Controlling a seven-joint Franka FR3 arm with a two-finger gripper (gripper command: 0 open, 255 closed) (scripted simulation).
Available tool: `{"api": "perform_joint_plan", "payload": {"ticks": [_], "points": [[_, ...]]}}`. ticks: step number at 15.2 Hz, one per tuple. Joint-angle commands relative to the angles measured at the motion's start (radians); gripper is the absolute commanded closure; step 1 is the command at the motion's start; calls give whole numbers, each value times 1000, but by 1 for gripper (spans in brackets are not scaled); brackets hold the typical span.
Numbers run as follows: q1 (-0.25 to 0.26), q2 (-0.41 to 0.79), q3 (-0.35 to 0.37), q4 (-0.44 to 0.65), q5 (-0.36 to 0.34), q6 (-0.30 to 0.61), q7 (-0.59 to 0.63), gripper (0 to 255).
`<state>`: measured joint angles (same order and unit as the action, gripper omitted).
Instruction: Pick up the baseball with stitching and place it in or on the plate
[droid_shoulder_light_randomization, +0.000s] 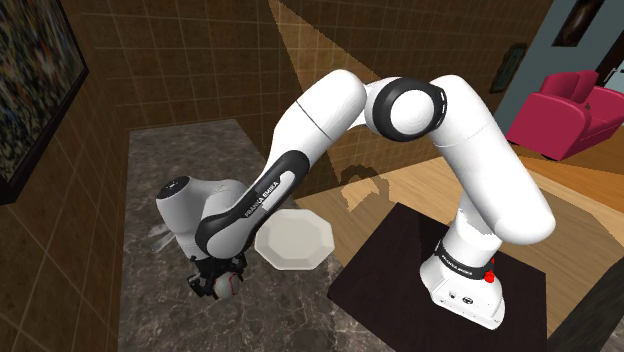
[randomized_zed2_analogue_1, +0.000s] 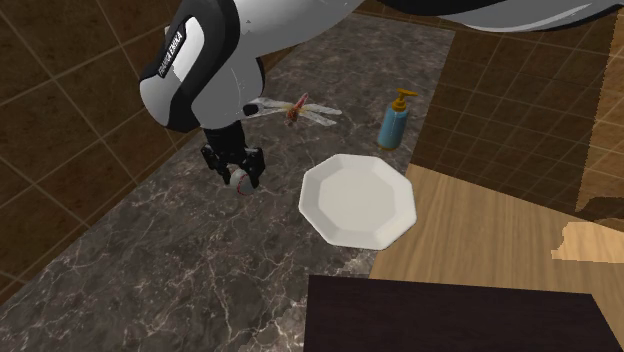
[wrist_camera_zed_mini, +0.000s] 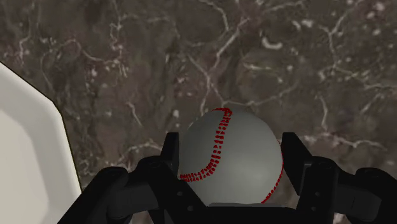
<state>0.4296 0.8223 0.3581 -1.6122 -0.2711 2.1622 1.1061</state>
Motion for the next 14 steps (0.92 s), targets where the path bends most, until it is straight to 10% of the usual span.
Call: {"api": "perform_joint_plan", "payload": {"ticks": [1,14], "points": [[0,3,0,-2,0,2,0,255],[-14,-74,21,-17,23,-59,-7,255]]}}
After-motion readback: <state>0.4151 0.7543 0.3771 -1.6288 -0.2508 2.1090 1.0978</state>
